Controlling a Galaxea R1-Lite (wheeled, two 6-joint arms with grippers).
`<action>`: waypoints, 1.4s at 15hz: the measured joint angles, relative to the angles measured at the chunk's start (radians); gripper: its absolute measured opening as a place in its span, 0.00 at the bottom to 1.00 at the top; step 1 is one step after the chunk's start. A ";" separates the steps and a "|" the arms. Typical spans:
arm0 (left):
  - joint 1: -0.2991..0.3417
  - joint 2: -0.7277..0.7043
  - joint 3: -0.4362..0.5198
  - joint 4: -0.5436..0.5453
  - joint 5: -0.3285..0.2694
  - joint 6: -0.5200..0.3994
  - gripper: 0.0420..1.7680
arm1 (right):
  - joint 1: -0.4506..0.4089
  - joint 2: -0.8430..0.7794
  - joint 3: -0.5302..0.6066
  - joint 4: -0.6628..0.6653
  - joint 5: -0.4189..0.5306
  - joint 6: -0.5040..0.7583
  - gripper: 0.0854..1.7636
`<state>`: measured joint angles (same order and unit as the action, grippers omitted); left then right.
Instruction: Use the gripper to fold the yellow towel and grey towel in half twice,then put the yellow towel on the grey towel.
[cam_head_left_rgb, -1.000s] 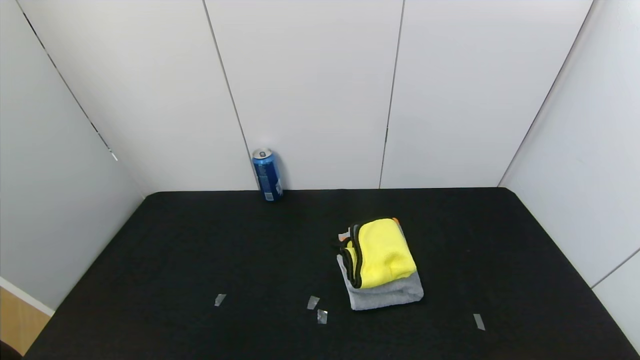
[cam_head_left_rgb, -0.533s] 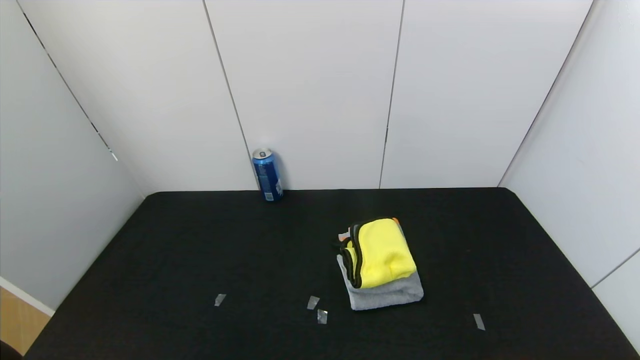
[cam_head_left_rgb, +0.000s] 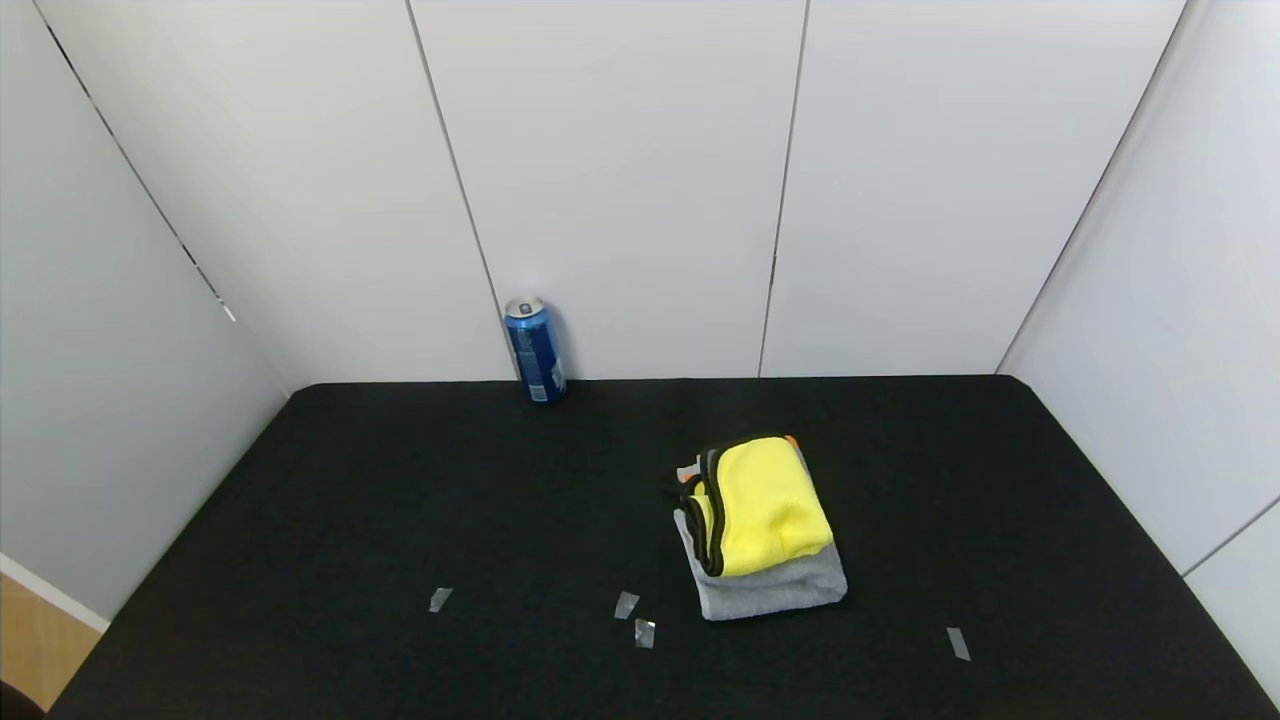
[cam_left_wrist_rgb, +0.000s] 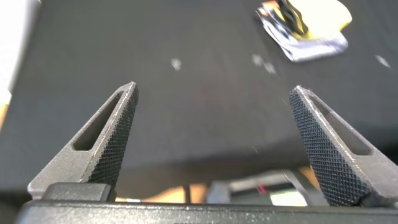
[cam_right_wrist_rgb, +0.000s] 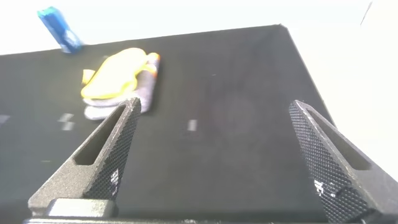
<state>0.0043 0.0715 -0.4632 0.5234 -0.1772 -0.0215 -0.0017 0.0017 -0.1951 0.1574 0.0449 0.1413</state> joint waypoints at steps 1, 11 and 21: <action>0.000 -0.018 0.044 -0.051 0.011 0.008 0.97 | 0.000 -0.001 0.025 -0.035 -0.015 -0.021 0.97; -0.001 -0.071 0.420 -0.501 0.160 0.188 0.97 | 0.004 0.000 0.194 -0.223 0.006 -0.081 0.97; -0.001 -0.071 0.452 -0.497 0.145 0.135 0.97 | 0.004 0.015 0.194 -0.202 -0.045 -0.087 0.97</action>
<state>0.0028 0.0000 -0.0111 0.0262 -0.0319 0.1136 0.0019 0.0164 -0.0009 -0.0443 0.0000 0.0538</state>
